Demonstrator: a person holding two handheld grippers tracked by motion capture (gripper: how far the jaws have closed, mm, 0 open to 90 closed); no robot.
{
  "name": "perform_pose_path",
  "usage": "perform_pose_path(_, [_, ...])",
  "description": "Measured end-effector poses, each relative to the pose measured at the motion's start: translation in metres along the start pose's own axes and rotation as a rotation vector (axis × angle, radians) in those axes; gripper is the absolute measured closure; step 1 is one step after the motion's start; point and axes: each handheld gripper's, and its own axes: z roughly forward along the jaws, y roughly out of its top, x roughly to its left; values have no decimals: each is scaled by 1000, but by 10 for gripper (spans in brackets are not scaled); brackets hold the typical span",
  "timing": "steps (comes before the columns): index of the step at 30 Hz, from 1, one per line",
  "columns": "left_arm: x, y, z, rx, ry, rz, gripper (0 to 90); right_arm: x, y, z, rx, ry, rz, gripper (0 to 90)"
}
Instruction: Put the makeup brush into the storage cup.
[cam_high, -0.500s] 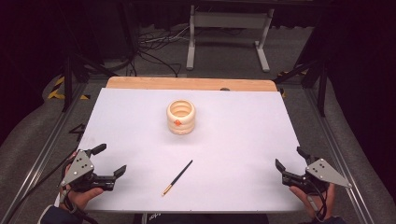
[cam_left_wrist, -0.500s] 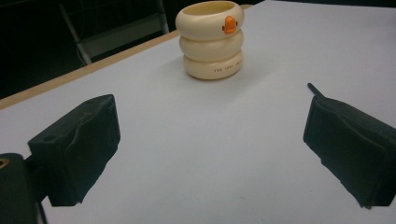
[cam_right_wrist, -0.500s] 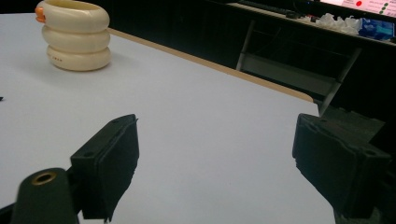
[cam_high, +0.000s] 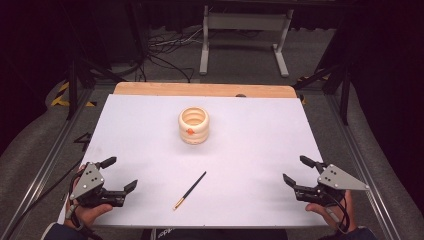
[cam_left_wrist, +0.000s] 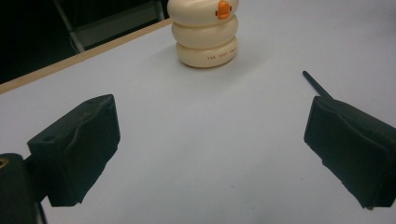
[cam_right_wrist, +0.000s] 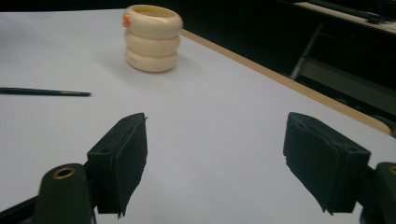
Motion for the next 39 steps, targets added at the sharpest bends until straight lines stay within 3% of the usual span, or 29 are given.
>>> perform_pose_path(5, [0, -1, 3, 33, 23, 27, 60, 8, 28, 19, 35, 116, -106, 253])
perform_pose_path(7, [-1, -2, 5, 43, 18, 24, 58, 10, 32, 23, 40, 135, -117, 255])
perform_pose_path(9, [-3, -3, 4, 53, 21, 40, 65, 18, 45, 39, 62, 190, -180, 264])
perform_pose_path(15, [-4, -7, -2, 63, 34, 35, 64, 39, 68, 83, 150, 318, -293, 260])
perform_pose_path(16, [-4, -7, -2, 63, 34, 35, 64, 39, 68, 83, 150, 318, -293, 260])
perform_pose_path(17, [-4, -8, -4, 64, 34, 27, 64, 47, 74, 96, 179, 360, -328, 264])
perform_pose_path(19, [-4, -8, -5, 62, 40, 34, 65, 50, 76, 100, 186, 374, -339, 271])
perform_pose_path(22, [-5, -9, -8, 59, 37, 32, 65, 66, 85, 119, 218, 445, -413, 284])
perform_pose_path(25, [-6, -10, -11, 52, 29, 23, 65, 73, 89, 127, 235, 462, -444, 298])
perform_pose_path(28, [-7, -12, -13, 53, 27, 17, 65, 87, 97, 141, 249, 515, -488, 315])
perform_pose_path(29, [-7, -12, -14, 56, 28, 20, 64, 98, 101, 149, 265, 547, -523, 318])
perform_pose_path(31, [-7, -13, -14, 59, 26, 17, 64, 102, 102, 153, 273, 563, -532, 319])
perform_pose_path(34, [-9, -14, -15, 67, 25, 24, 65, 125, 107, 169, 311, 624, -603, 333])
perform_pose_path(35, [-9, -14, -16, 72, 24, 25, 64, 137, 108, 177, 334, 668, -630, 339])
perform_pose_path(36, [-10, -15, -16, 75, 26, 24, 64, 137, 108, 177, 334, 668, -630, 339])
perform_pose_path(37, [-10, -15, -18, 81, 28, 30, 65, 153, 108, 184, 367, 721, -671, 356])
perform_pose_path(39, [-10, -16, -19, 79, 31, 30, 65, 159, 108, 187, 378, 734, -685, 362])
